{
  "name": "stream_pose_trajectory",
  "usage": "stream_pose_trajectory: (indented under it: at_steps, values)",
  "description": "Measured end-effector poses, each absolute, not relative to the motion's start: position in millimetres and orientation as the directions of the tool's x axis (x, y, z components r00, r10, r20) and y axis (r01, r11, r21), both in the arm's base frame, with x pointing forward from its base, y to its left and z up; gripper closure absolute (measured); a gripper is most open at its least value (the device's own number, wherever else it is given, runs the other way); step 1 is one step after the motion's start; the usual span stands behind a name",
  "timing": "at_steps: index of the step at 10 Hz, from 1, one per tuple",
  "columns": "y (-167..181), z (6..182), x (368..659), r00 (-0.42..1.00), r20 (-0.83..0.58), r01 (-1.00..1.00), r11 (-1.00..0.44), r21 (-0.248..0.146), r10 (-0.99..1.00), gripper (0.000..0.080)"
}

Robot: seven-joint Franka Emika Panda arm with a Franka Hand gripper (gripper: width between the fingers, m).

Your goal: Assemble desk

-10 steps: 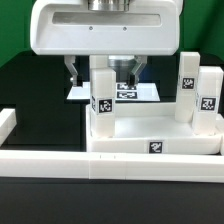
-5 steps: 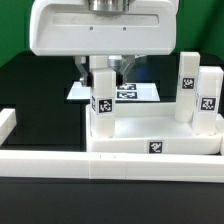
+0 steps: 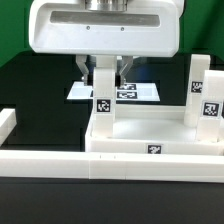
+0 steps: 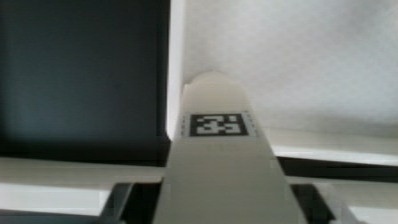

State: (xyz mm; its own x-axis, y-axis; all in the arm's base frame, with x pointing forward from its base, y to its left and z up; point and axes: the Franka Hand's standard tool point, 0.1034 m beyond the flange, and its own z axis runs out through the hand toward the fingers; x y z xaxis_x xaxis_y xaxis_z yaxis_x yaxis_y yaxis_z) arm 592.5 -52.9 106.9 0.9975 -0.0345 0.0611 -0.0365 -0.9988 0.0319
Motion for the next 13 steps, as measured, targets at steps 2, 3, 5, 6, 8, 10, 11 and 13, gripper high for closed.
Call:
stream_pose_trajectory:
  at_steps: [2,3,5,6,8,10,11,13]
  values:
    - [-61,107.4,590,0.964,0.057,-0.261,-0.965,0.018,-0.260,0.0509]
    - [-66,108.2,590,0.947,0.060,-0.316,-0.949,0.018,-0.314,0.0509]
    - [-72,107.7,587,0.889,0.058,-0.456,-0.890,0.014,-0.454,0.0509]
    - [-73,107.2,585,0.861,0.052,-0.507,-0.862,0.014,-0.506,0.0503]
    - [-74,107.5,585,0.846,0.052,-0.532,-0.847,0.017,-0.531,0.0499]
    - [-69,110.8,587,0.845,0.056,-0.533,-0.846,0.012,-0.531,0.0412]
    - [-64,116.9,588,0.848,0.058,-0.528,-0.849,0.003,-0.527,0.0224]
    - [-45,132.0,584,0.831,0.051,-0.553,-0.833,-0.023,-0.554,0.0162]
